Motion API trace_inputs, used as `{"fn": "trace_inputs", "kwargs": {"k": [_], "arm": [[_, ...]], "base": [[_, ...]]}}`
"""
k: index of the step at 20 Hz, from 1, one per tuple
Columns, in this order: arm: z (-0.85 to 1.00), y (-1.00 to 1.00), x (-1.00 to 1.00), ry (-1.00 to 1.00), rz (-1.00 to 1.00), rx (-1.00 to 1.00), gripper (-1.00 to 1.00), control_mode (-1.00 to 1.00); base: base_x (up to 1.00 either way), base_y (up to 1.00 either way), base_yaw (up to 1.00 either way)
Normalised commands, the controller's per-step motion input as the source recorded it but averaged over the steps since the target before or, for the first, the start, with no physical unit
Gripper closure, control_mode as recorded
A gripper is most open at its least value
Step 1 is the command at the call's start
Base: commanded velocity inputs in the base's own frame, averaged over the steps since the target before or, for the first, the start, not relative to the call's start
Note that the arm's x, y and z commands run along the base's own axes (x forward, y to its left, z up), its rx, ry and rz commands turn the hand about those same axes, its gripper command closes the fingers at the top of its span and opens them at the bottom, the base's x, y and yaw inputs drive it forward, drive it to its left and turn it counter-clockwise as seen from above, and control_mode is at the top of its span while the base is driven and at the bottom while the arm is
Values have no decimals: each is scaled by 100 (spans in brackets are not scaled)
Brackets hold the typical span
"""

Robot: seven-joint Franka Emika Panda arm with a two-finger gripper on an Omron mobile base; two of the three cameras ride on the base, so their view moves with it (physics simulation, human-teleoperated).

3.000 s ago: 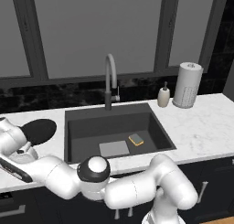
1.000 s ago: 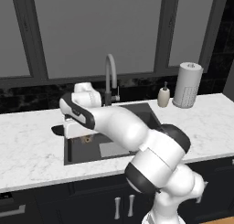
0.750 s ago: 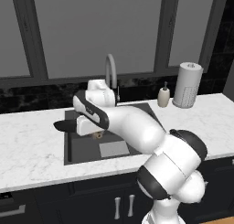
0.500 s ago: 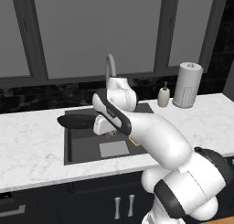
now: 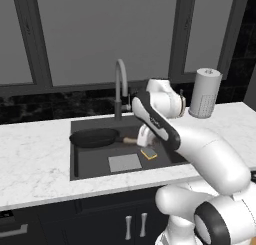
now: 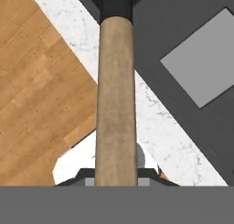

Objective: Pick the pan and sponge and place them into the sink. Then turn on the water.

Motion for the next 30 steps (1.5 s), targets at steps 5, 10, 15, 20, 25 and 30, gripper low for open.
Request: {"fn": "trace_inputs", "kwargs": {"k": [5, 10, 15, 20, 25, 30], "arm": [[17, -65, 37, 0, 28, 0, 100, -100], [0, -71, 27, -5, 15, 3, 100, -100], [-7, -40, 18, -1, 7, 3, 100, -100], [-12, -1, 31, -2, 1, 0, 100, -100], [0, -8, 30, -3, 0, 0, 100, -100], [-6, -16, 3, -2, 0, 0, 100, -100]], "base": [[0, 0, 0], [0, 0, 0], [0, 0, 0], [0, 0, 0], [0, 0, 0], [0, 0, 0]]}}
